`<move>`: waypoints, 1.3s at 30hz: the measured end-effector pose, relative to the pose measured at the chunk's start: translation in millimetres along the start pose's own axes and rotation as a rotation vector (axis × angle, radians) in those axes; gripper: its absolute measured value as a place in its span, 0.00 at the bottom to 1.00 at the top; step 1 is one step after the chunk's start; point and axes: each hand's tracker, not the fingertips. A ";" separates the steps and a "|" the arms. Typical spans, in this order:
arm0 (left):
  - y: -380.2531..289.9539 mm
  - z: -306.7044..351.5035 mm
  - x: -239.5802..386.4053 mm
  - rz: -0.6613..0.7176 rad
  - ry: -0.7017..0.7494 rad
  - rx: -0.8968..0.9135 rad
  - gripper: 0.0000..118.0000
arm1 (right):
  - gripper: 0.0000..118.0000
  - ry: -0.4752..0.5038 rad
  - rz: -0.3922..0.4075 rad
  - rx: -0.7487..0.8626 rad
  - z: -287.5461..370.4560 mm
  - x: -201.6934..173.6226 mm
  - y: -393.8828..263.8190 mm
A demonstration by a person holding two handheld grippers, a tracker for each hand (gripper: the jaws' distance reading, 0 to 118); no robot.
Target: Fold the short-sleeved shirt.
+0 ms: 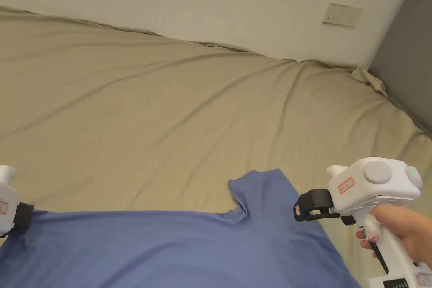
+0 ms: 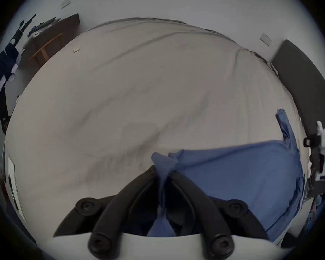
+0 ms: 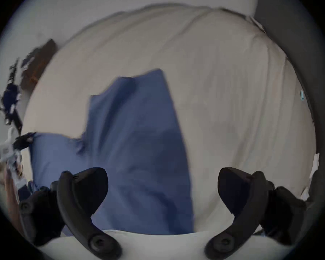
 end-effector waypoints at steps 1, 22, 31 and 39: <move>0.0 0.1 -0.8 0.006 0.000 -0.005 0.04 | 1.00 -0.004 -0.009 -0.017 -1.9 -6.1 -4.4; -3.6 57.1 -7.5 -0.040 -0.108 0.086 0.04 | 0.04 -0.004 0.089 0.194 112.1 -53.1 -65.5; -60.1 153.9 -27.8 -0.099 -0.155 0.212 0.04 | 0.04 0.100 0.132 0.389 198.8 -23.4 -153.0; -173.1 195.7 -49.3 -0.083 -0.176 0.238 0.04 | 0.04 0.158 0.065 0.391 195.5 -0.7 -286.8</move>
